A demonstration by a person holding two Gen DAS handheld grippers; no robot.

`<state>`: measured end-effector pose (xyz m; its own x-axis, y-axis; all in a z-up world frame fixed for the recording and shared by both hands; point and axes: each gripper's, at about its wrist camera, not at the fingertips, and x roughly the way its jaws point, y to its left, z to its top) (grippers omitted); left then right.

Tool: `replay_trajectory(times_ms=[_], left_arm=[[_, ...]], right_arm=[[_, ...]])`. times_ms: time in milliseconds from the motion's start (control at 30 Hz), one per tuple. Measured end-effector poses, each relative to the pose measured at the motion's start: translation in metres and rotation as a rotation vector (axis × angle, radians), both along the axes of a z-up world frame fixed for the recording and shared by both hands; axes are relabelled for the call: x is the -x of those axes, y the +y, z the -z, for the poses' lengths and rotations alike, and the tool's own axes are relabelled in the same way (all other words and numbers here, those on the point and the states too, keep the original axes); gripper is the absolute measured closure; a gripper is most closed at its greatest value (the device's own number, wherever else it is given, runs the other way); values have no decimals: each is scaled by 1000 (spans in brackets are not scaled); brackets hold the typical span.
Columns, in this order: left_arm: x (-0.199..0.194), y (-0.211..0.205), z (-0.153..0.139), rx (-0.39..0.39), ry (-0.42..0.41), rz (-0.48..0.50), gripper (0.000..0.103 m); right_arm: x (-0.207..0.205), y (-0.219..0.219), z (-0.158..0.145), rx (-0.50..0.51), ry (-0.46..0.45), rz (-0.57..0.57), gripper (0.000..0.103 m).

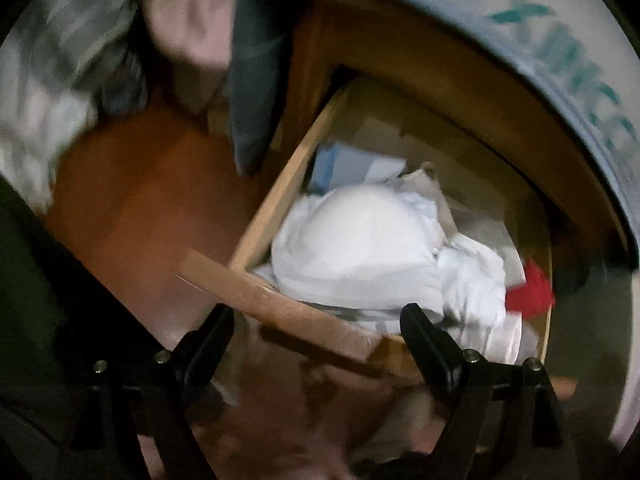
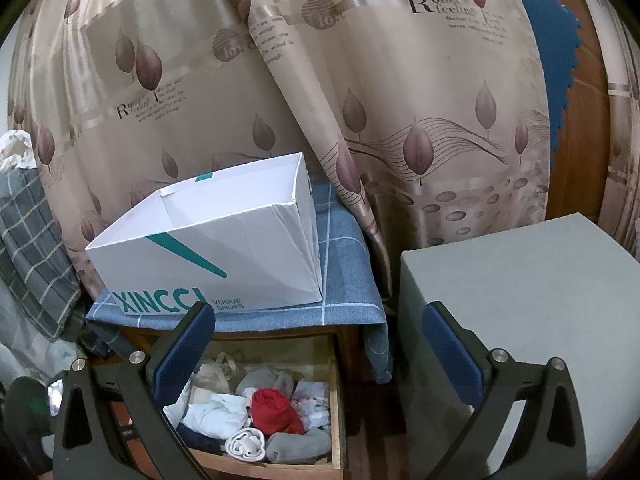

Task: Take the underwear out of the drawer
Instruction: 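Lower the left tool over the white underwear in the drawer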

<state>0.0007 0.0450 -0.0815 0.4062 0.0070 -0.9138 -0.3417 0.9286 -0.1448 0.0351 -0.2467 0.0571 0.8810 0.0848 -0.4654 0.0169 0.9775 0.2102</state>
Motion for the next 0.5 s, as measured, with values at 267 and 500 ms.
replay_trajectory(times_ms=[267,500], left_arm=[[-18,-25,-68,-141,-117,336,15],[-59,-57,-31,-317,91,597,15]], right_arm=[[0,-6,1,-36,0,2,0],[1,-13,2,-51,5,13,0]])
